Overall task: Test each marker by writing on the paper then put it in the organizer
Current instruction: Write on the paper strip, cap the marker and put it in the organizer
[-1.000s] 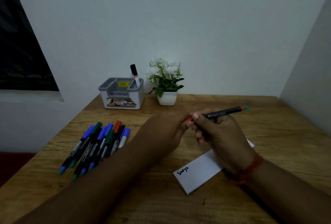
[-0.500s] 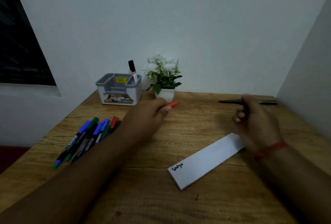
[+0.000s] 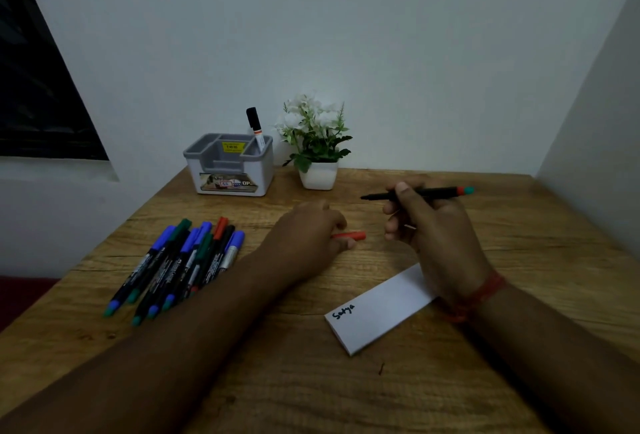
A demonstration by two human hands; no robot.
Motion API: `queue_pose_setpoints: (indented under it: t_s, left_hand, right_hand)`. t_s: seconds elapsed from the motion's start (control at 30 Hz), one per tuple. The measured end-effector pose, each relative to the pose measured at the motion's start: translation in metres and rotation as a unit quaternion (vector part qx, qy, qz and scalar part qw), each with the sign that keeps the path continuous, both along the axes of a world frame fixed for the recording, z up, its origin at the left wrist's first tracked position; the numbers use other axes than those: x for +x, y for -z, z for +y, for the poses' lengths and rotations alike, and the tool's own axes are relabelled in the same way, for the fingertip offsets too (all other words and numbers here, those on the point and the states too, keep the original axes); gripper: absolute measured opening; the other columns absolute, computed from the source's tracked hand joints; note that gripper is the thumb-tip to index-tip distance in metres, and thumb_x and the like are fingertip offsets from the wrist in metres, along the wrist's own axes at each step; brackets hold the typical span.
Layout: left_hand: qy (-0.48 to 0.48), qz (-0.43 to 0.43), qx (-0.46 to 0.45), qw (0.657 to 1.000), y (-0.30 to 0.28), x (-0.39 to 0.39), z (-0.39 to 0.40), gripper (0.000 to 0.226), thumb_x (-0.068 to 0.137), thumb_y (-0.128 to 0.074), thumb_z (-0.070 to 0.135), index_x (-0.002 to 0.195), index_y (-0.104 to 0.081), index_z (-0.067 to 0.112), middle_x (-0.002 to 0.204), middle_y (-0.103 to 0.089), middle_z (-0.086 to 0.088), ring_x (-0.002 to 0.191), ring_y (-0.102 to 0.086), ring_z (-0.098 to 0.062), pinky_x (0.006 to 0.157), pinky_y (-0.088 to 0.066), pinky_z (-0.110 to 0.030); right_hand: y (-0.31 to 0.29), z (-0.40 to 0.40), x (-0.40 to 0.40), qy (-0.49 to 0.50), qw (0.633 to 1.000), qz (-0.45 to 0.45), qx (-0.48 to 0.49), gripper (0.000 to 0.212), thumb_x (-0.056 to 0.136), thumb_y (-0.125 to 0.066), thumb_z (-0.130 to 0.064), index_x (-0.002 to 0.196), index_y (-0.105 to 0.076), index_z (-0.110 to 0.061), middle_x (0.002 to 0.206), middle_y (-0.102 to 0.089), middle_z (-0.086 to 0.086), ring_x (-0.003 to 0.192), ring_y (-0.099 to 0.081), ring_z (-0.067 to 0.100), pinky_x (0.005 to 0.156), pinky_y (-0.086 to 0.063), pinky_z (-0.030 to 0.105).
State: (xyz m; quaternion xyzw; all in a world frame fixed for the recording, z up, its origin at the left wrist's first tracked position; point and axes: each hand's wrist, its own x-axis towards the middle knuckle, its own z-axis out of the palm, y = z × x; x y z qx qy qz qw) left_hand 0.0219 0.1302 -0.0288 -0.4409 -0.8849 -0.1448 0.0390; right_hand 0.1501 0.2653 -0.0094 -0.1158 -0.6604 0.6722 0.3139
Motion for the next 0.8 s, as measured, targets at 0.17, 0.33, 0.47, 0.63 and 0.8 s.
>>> queue_pose_setpoints:
  t_s: [0.17,0.33,0.47,0.63,0.8]
  left_hand:
    - [-0.04,0.033,-0.053,0.997,-0.009,-0.001,-0.017,0.081,0.088,-0.043,0.071,0.152,-0.023,0.026,0.157,-0.024,-0.004,0.143,-0.022,-0.025,0.113,-0.028,-0.054]
    - [-0.035,0.01,-0.127,0.991,-0.011,0.003,-0.034,0.098,0.078,-0.024,0.087,0.151,0.018,0.037,0.161,0.024,0.006,0.148,0.022,-0.025,0.117,0.0,-0.061]
    - [-0.023,0.015,-0.173,0.985,-0.01,0.01,-0.038,0.101,0.073,-0.014,0.092,0.149,0.025,0.038,0.156,0.036,0.004,0.142,0.034,-0.028,0.115,0.007,-0.063]
    - [-0.001,0.039,-0.227,0.973,-0.008,0.023,-0.035,0.104,0.071,-0.011,0.094,0.15,0.022,0.036,0.156,0.035,0.0,0.142,0.033,-0.032,0.112,0.01,-0.066]
    - [0.013,0.036,-0.261,0.964,-0.008,0.027,-0.036,0.106,0.07,-0.012,0.095,0.15,0.024,0.035,0.155,0.037,-0.001,0.143,0.032,-0.032,0.112,0.008,-0.067]
  right_hand:
    - [0.001,0.001,0.006,-0.003,0.996,-0.042,0.077,0.01,0.097,-0.061,-0.018,0.105,-0.067,-0.015,0.091,-0.067,0.011,0.066,-0.066,0.017,0.062,-0.059,0.032]
    - [0.0,-0.003,0.011,0.005,0.987,-0.065,0.148,0.005,0.094,-0.066,-0.017,0.097,-0.066,-0.013,0.085,-0.069,0.015,0.065,-0.065,0.016,0.066,-0.059,0.036]
    - [-0.01,-0.006,0.021,0.027,0.979,-0.063,0.19,0.008,0.097,-0.063,-0.02,0.098,-0.069,-0.015,0.08,-0.07,0.015,0.064,-0.068,0.022,0.063,-0.058,0.034]
    - [-0.02,-0.017,0.047,-0.011,0.98,-0.086,0.179,0.011,0.099,-0.058,-0.021,0.101,-0.069,-0.018,0.086,-0.07,0.005,0.069,-0.069,0.013,0.063,-0.06,0.027]
    - [0.0,-0.027,0.064,-0.045,0.979,-0.138,0.143,0.005,0.089,-0.069,-0.014,0.089,-0.064,-0.011,0.081,-0.064,0.017,0.07,-0.065,0.018,0.072,-0.057,0.036]
